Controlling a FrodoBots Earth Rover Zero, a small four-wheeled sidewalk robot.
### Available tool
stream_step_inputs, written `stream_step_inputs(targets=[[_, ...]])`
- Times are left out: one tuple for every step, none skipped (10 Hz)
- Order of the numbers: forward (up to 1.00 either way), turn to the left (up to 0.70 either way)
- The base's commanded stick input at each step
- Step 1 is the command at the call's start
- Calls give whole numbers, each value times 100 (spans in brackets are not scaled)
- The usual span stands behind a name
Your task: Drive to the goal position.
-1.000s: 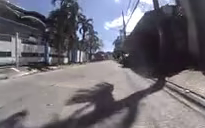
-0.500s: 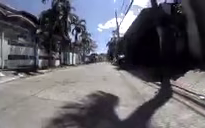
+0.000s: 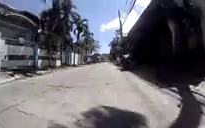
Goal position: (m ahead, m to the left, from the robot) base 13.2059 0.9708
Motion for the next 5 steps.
stream_step_inputs(targets=[[100,5],[100,6],[100,0],[100,0],[100,-9]])
